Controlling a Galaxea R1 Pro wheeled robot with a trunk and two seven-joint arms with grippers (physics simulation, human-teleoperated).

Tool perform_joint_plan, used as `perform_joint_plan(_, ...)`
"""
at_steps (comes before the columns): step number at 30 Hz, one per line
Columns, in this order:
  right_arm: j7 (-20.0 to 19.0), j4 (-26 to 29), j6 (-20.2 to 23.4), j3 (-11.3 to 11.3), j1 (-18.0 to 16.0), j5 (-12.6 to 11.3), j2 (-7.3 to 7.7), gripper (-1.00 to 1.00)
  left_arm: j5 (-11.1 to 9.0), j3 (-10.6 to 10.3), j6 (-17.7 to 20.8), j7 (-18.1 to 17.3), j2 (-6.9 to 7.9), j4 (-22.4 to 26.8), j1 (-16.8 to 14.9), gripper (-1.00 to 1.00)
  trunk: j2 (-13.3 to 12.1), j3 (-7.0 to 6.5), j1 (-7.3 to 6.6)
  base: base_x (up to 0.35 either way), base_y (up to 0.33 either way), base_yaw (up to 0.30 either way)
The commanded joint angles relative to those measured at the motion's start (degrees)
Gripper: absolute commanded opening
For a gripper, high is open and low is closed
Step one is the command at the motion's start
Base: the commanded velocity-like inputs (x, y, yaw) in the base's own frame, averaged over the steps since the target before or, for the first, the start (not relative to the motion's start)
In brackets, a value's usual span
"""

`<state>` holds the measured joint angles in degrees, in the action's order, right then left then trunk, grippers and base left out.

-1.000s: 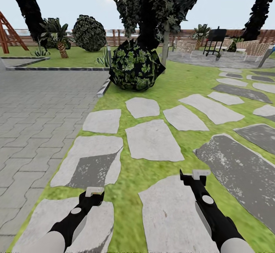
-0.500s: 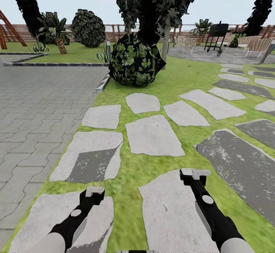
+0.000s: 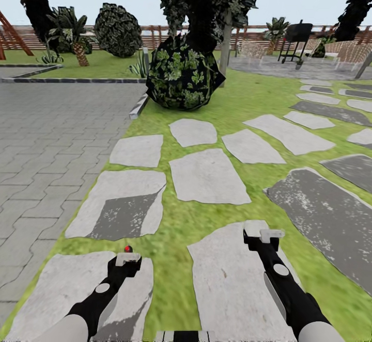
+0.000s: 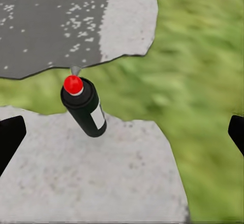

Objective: Pick up the pesticide atomizer in the garden and spray insectifuge to fully cover both potted plants in the garden.

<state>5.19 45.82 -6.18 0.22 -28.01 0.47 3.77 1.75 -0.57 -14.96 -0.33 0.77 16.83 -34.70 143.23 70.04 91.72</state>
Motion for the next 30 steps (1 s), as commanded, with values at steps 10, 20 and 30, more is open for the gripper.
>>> perform_joint_plan(10,0.2,-0.1,-0.2,0.0,0.0,0.1,0.01,1.0,0.1,0.0,-0.5,0.0,0.24,0.0,0.0,1.0,0.2,3.19,0.24,0.0,0.0,0.0)
perform_joint_plan(20,0.2,-0.1,-0.2,0.0,0.0,0.1,-0.01,1.0,0.0,0.1,-0.5,0.1,0.48,0.1,0.0,1.0,0.3,6.3,0.5,0.0,0.0,0.052)
perform_joint_plan(30,0.2,-0.1,-0.2,0.0,0.0,0.1,-0.01,1.0,0.0,0.1,-0.6,0.1,0.54,0.2,0.0,1.0,0.4,8.83,0.71,0.0,0.0,0.156)
